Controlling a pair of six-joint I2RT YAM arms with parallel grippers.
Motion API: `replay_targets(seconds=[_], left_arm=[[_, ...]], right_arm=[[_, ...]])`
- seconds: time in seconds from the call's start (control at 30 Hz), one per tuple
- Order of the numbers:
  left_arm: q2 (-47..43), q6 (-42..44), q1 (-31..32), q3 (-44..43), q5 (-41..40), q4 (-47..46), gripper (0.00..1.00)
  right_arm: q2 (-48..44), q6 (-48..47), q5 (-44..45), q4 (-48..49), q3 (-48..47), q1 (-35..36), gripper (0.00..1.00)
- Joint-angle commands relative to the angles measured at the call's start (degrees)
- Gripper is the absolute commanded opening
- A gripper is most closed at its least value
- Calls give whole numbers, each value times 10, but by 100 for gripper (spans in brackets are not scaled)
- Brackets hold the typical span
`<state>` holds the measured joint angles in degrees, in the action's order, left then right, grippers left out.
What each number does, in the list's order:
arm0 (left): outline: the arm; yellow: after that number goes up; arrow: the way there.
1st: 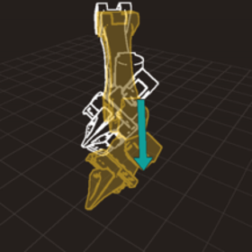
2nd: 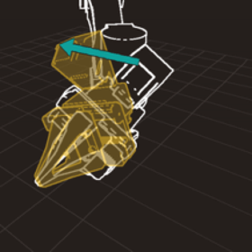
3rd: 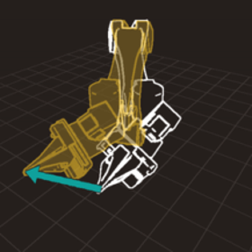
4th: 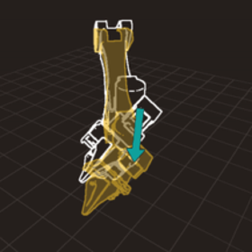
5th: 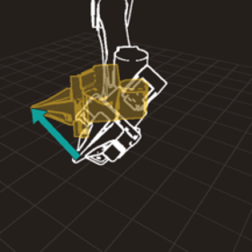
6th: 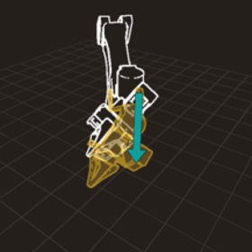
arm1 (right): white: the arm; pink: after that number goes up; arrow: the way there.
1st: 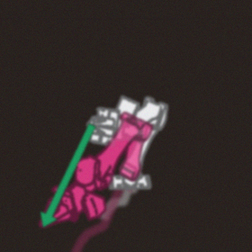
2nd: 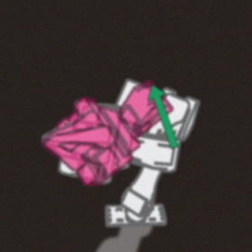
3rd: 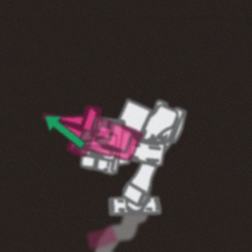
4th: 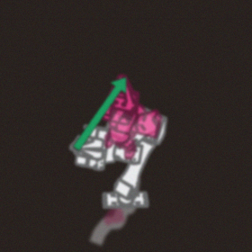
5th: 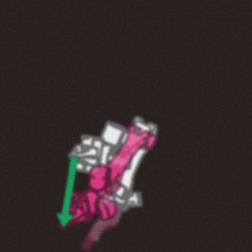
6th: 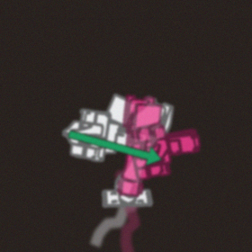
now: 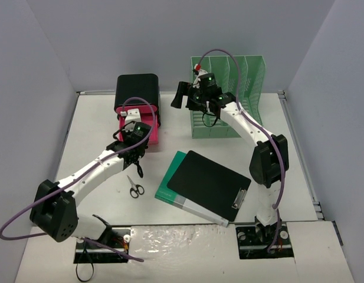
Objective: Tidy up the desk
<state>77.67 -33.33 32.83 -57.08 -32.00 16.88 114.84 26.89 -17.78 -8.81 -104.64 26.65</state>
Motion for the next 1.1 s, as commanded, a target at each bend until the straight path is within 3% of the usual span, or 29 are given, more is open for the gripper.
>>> replay_targets(seconds=[0.0, 0.5, 1.07], left_arm=[[34, 47, -29, -69, 39, -73, 0], [158, 62, -102, -160, 92, -133, 0], [208, 56, -108, -150, 98, -157, 0]], right_arm=[[-57, -6, 9, 7, -21, -4, 93], [-76, -24, 18, -27, -18, -9, 93], [-67, -24, 7, -31, -29, -10, 93]])
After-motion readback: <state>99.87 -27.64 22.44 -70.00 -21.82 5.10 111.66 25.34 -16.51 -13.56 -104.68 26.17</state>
